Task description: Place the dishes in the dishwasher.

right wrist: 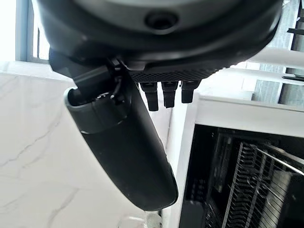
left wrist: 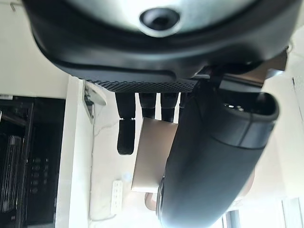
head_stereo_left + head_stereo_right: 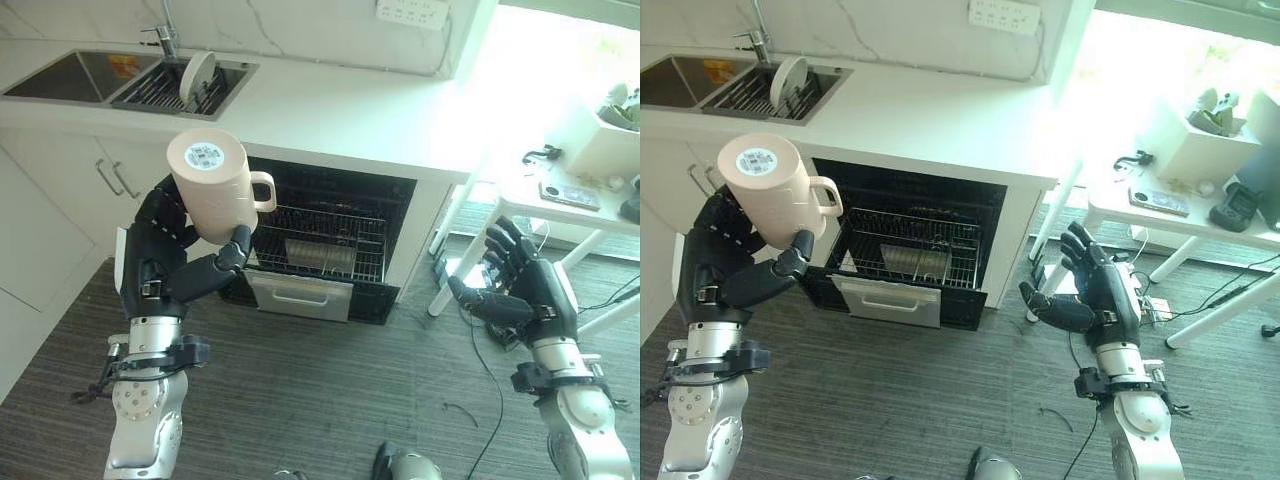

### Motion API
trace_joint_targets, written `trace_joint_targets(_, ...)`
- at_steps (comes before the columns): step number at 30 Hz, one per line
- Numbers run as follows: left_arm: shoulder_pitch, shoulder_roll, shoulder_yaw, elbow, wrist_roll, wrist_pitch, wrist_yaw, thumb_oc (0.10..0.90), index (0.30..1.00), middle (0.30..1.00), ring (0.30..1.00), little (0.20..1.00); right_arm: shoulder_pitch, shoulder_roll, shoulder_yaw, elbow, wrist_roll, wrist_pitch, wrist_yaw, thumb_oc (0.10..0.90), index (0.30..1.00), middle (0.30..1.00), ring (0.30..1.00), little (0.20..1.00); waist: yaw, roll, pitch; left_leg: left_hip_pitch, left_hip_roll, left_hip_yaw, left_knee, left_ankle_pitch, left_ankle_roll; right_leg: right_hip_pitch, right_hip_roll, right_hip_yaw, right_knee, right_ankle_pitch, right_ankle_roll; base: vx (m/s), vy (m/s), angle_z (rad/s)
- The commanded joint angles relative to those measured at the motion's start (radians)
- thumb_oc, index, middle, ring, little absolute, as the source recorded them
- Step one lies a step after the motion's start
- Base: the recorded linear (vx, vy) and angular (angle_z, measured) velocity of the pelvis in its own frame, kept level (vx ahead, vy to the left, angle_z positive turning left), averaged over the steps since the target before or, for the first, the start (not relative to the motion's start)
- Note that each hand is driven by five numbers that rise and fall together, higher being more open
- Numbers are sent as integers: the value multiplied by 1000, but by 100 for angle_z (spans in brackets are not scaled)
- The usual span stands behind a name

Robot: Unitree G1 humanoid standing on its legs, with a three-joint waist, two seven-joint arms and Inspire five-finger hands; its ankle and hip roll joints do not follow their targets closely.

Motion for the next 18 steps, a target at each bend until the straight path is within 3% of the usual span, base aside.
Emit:
trace_joint_targets(1,-99,36,-2,-130,-44,-95,-9,400,300,300,300,300,-94,-74,-56,-49,14,-107,-19,800,900,900,900,900,4,6,-64,44,9,-74,25,75,-54,92,30,69,-55,-75,57,170,-193,-21)
trace_joint_targets(3,-88,20,-8,-141,-44,-91,-5,400,300,300,300,300,-102,-87,-59,-44,11,-107,-17,800,900,900,900,900,27,-6,-50,18,-15,-113,25,193,-82,105,30,92,-55,-84,42,154,-104,-37)
trace_joint_targets(4,-74,8,-9,-148,-29,-96,4,400,300,300,300,300,-114,-89,-61,-43,12,-106,-1,800,900,900,900,900,32,-5,-40,-35,15,-107,25,190,-81,108,30,109,-55,-88,43,132,45,-58)
trace_joint_targets(6,-58,6,1,-147,-27,-110,12,400,300,300,300,300,-112,-86,-65,-47,3,-106,16,800,900,900,900,900,21,11,-42,-68,94,-71,25,178,-85,102,31,106,-55,-92,50,118,157,-46)
trace_joint_targets(8,-48,8,9,-137,-37,-123,23,400,300,300,300,300,-88,-89,-69,-51,0,-123,30,800,900,900,900,900,9,26,-49,-98,145,-93,25,169,-99,105,30,105,-55,-100,56,167,265,-36)
trace_joint_targets(10,-34,10,25,-104,-65,-158,-18,400,300,300,300,300,-54,-110,-108,-35,37,-159,73,800,900,900,900,900,-15,37,-75,-73,136,-121,25,65,-94,89,-11,119,-55,-82,79,225,458,-44)
trace_joint_targets(13,-47,18,18,-97,-61,-150,-32,400,300,300,300,300,-49,-94,-118,-42,22,-140,61,800,900,900,900,900,-29,47,-82,-55,136,-101,25,25,-91,95,-41,106,-55,-69,106,149,291,-6)
trace_joint_targets(18,-85,27,7,-85,-67,-127,-50,400,300,300,300,300,-47,-63,-122,-38,-12,-131,56,800,900,900,900,900,-31,52,-81,-68,120,-130,25,9,-73,89,-64,91,-55,-41,128,97,202,28)
